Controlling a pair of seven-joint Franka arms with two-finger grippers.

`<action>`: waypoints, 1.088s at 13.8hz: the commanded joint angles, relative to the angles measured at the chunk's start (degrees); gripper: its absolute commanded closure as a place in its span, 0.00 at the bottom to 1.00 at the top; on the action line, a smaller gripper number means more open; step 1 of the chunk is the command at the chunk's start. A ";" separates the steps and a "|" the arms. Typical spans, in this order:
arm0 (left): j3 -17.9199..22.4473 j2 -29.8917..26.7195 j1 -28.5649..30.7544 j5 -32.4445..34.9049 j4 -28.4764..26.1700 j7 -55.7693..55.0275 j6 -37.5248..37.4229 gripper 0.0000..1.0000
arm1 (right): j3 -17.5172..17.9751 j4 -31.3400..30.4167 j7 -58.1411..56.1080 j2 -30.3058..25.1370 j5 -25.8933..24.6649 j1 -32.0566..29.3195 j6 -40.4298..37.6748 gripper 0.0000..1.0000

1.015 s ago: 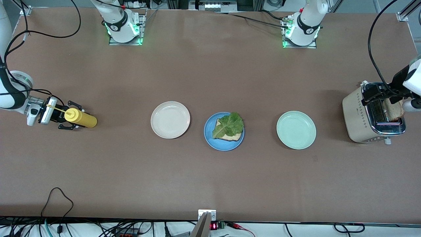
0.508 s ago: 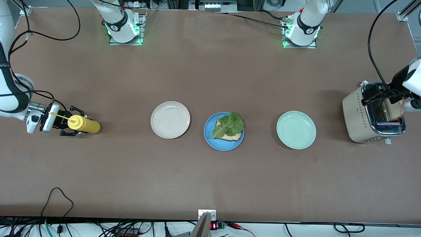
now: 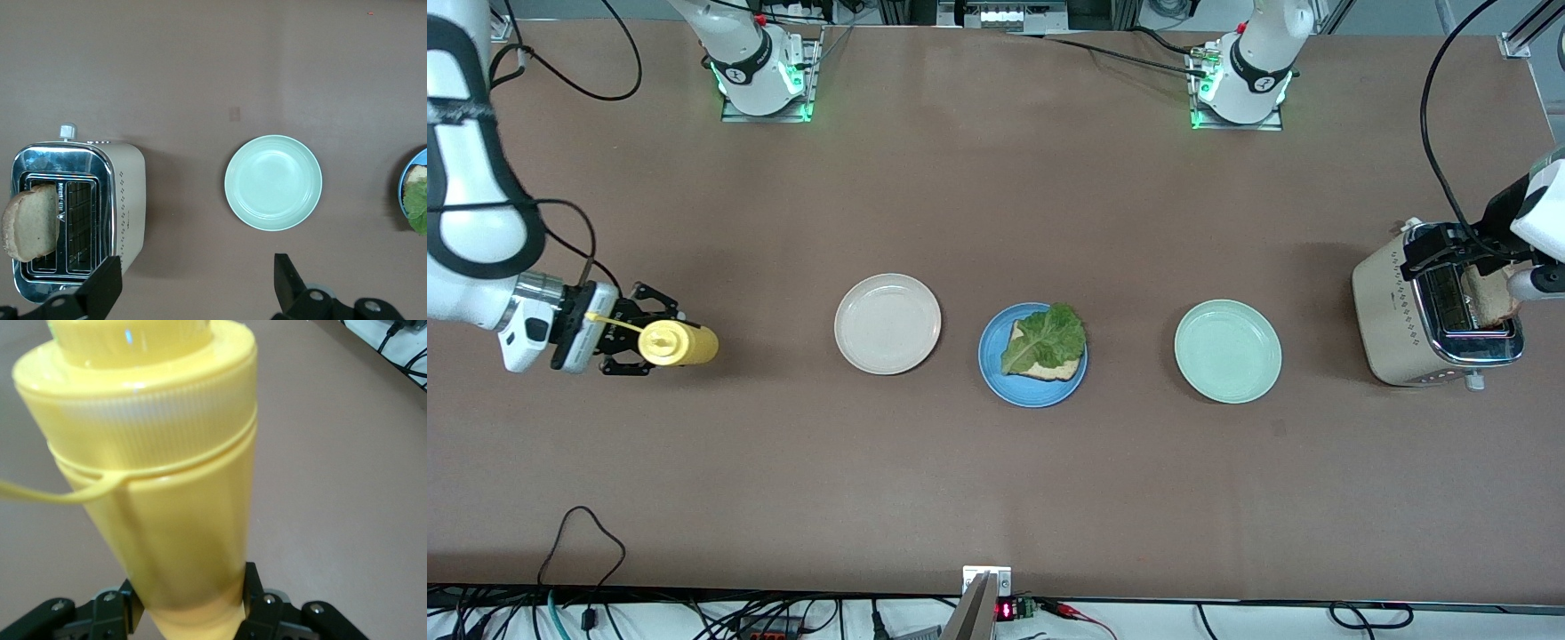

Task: Make sandwich in blue plate with both arms

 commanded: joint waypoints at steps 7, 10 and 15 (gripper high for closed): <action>0.01 -0.27 0.44 -0.59 0.22 0.51 -0.74 0.00 | -0.23 -1.32 34.68 -5.48 -20.02 18.15 5.37 1.00; 0.10 -0.27 0.44 -0.59 0.22 0.51 -0.74 0.00 | -0.23 -1.32 43.74 -4.96 -29.59 25.79 5.37 1.00; 0.36 -0.10 0.53 -0.77 0.31 0.51 -0.30 0.00 | -0.23 1.12 60.79 0.30 -45.59 38.53 5.29 1.00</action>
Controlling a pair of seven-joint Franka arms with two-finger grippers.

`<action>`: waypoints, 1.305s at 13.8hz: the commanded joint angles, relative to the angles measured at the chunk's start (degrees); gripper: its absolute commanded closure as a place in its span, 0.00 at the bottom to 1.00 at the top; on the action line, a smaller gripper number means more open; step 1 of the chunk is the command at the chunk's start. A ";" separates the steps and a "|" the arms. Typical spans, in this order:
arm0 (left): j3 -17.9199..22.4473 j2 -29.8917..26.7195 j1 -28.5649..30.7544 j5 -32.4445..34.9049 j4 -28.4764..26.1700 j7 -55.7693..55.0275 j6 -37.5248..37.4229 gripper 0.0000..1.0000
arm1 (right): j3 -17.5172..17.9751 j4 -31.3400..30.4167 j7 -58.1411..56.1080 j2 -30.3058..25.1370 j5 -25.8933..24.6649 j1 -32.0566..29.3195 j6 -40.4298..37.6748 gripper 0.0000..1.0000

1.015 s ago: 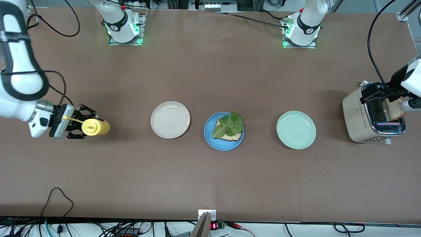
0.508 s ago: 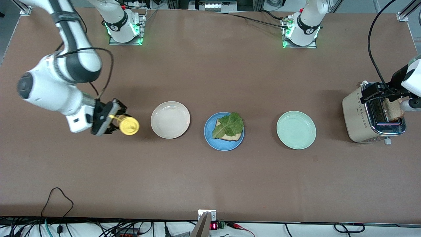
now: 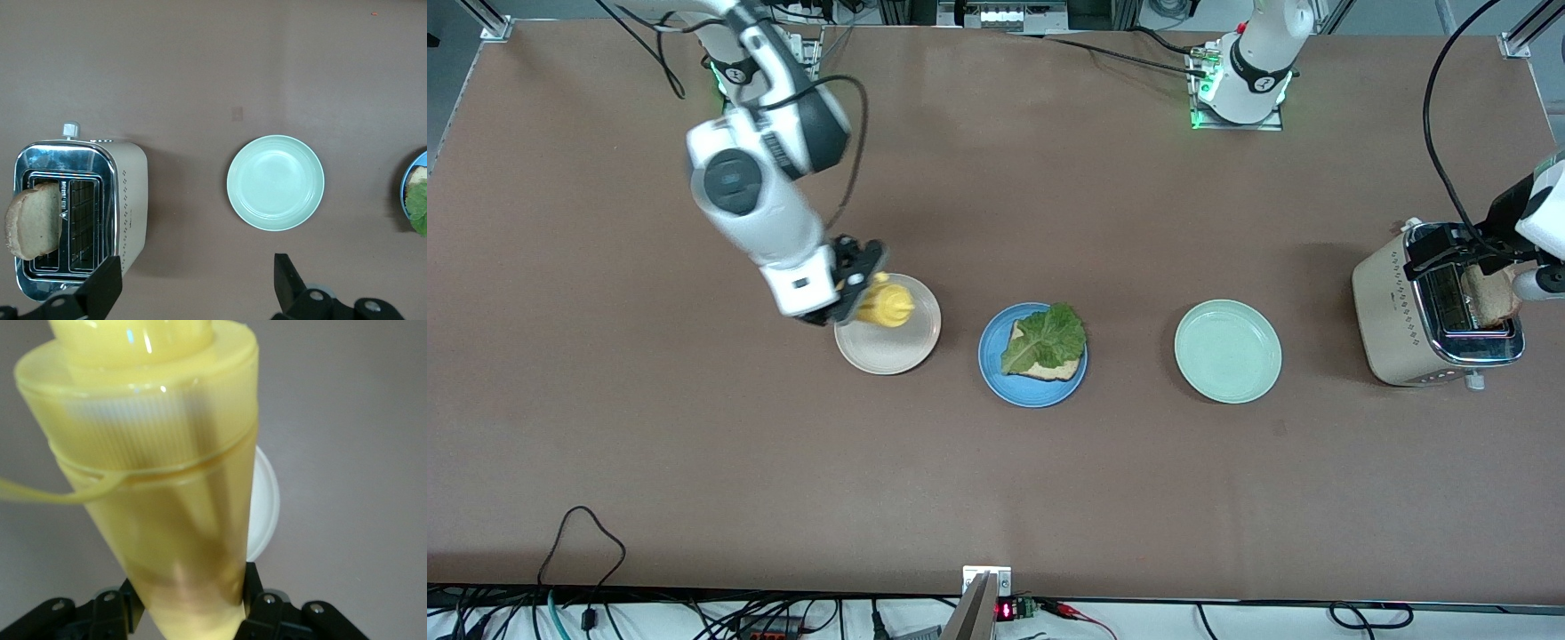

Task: Make sandwich in blue plate with both arms

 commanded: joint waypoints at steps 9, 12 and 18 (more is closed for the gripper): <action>0.20 -0.10 0.73 -0.85 0.31 0.52 -0.33 0.00 | -0.81 8.27 16.14 12.00 -13.12 11.71 0.44 1.00; 0.20 -0.10 0.73 -0.85 0.31 0.52 -0.33 0.00 | -0.90 8.62 16.06 12.09 -13.03 11.45 0.44 1.00; 0.02 -0.10 0.64 -0.76 0.31 0.52 -0.68 0.00 | 0.32 3.89 6.67 2.00 -9.62 0.58 -0.44 1.00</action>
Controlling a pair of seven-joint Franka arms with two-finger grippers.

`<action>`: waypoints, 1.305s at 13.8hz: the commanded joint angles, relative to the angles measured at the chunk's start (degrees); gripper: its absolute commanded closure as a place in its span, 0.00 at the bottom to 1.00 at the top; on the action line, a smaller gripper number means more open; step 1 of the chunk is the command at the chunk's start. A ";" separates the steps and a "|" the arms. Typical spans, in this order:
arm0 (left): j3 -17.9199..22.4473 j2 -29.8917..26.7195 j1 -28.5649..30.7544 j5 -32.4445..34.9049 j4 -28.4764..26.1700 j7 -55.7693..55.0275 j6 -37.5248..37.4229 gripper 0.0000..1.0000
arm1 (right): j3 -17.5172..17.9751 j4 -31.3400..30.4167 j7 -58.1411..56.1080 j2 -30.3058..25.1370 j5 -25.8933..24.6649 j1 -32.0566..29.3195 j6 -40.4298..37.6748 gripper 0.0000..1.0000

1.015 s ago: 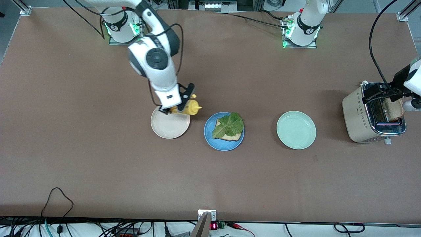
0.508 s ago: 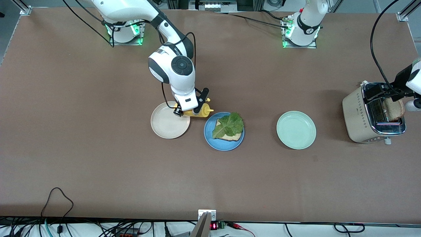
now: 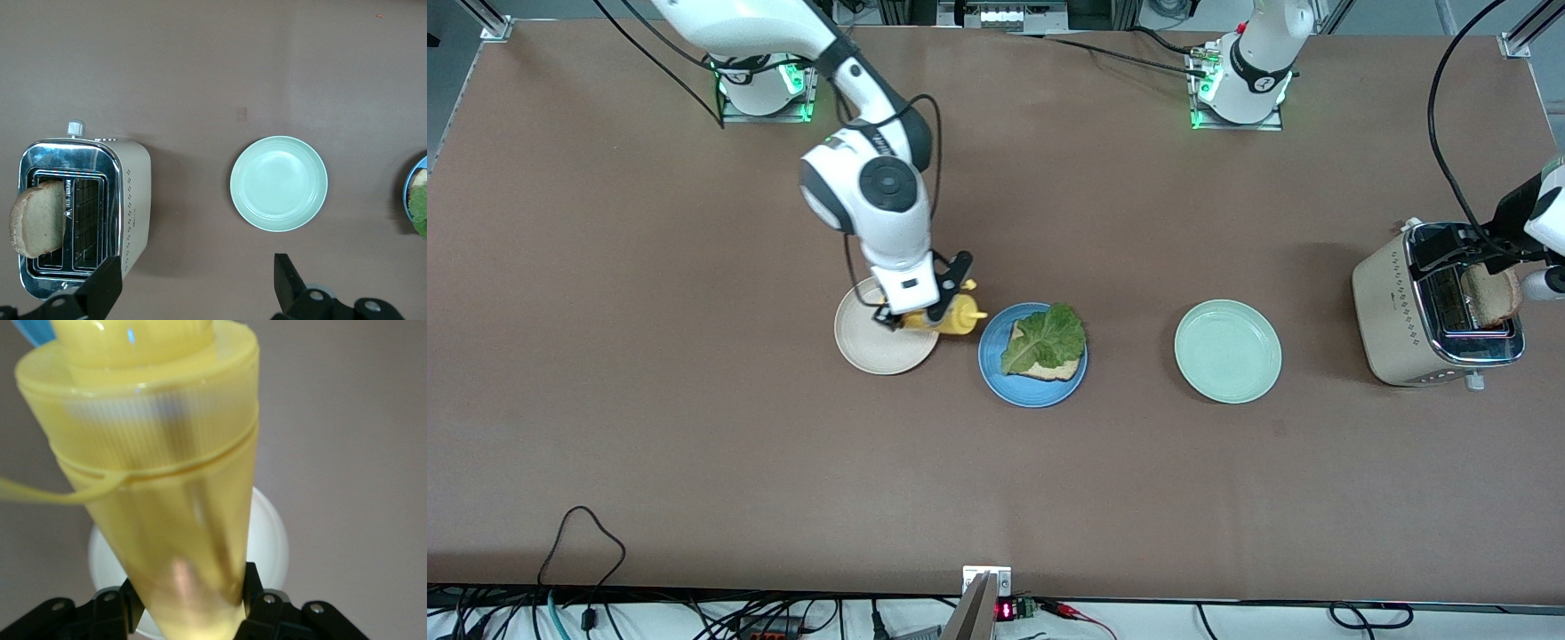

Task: Make sandwich in blue plate with both arms

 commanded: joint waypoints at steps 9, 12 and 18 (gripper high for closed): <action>-0.67 -0.71 0.11 -4.19 -0.57 0.52 1.26 0.00 | 4.76 -13.49 -48.41 -19.04 30.64 -30.93 -5.33 1.00; -0.76 0.24 0.28 -4.27 0.04 1.04 0.82 0.00 | 4.67 -13.49 -64.51 -17.90 37.33 -39.98 -8.23 1.00; 0.12 9.12 8.07 -3.84 5.31 4.62 0.82 0.00 | 4.67 -13.23 -89.92 -9.30 48.14 -50.98 -8.95 1.00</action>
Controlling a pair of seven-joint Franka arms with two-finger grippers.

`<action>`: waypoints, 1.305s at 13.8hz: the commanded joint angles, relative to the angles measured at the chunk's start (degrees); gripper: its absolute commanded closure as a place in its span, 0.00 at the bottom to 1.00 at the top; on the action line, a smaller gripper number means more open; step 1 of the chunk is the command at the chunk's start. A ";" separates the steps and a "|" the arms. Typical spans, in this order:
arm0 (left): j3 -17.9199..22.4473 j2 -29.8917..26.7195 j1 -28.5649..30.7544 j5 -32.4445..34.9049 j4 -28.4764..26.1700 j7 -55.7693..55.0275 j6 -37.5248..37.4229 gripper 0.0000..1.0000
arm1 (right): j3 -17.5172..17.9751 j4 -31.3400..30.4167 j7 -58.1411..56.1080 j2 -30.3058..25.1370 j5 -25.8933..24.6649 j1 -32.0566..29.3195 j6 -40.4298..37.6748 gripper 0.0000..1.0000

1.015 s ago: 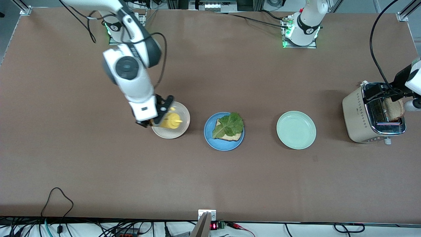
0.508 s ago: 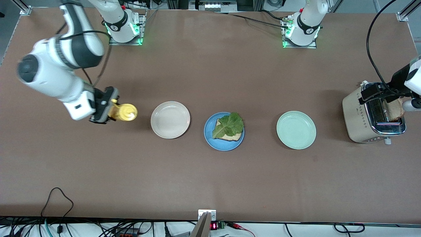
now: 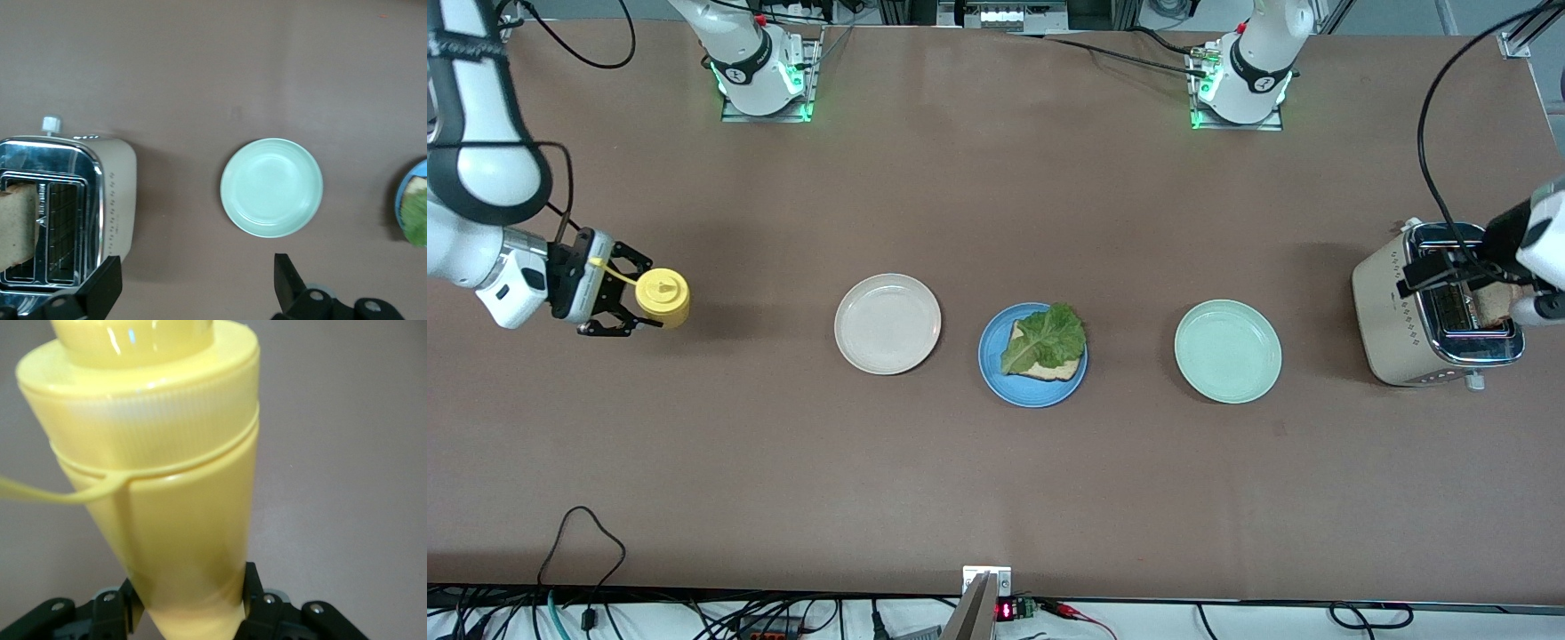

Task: Make sandwich in blue plate with both arms
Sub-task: 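Return the mustard bottle to its spot while the left gripper reaches the toaster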

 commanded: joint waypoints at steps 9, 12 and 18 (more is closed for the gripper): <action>-0.11 14.93 18.95 1.66 7.01 26.01 -1.00 0.00 | 1.51 1.95 -28.30 16.46 13.07 -12.33 -0.66 1.00; -0.11 16.87 21.06 1.66 6.13 30.06 -1.01 0.00 | 1.51 2.48 -30.24 18.93 13.07 -14.44 -1.27 1.00; -0.11 18.20 21.07 1.57 6.13 29.47 -6.71 0.53 | 1.51 2.83 -31.91 21.13 13.07 -16.55 -1.28 1.00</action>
